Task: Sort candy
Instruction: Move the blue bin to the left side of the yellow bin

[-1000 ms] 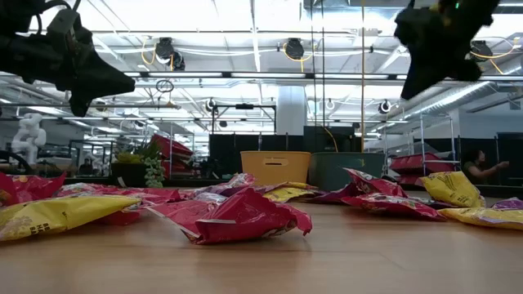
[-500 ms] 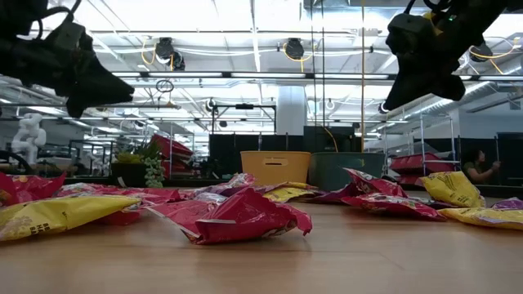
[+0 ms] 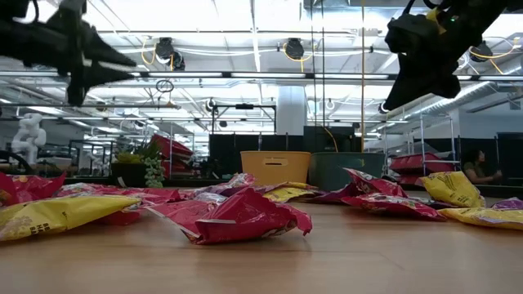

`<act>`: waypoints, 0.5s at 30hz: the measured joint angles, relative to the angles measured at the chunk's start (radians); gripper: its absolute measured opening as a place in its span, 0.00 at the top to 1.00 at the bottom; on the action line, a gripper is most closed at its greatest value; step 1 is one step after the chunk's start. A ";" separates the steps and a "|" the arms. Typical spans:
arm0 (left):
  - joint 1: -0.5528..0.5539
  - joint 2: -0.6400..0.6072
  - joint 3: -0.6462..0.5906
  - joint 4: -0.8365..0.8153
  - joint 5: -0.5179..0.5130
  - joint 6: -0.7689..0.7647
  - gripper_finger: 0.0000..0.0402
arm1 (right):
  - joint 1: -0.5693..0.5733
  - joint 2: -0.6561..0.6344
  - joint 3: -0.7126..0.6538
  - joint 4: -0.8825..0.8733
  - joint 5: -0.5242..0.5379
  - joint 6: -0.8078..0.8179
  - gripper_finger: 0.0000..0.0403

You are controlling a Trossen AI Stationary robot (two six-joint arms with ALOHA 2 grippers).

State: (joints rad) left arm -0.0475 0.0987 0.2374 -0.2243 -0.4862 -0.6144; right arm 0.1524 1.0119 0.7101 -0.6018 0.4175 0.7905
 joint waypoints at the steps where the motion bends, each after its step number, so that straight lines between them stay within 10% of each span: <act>1: 0.000 0.026 0.025 -0.011 -0.006 0.001 0.68 | 0.000 0.000 0.000 0.000 0.000 -0.018 1.00; 15: -0.002 0.770 0.675 -0.585 0.186 0.166 0.68 | 0.000 0.000 0.000 -0.001 -0.003 -0.151 1.00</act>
State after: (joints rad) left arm -0.0498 0.8683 0.9120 -0.8088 -0.3005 -0.4485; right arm 0.1524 1.0121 0.7101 -0.6025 0.4145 0.6398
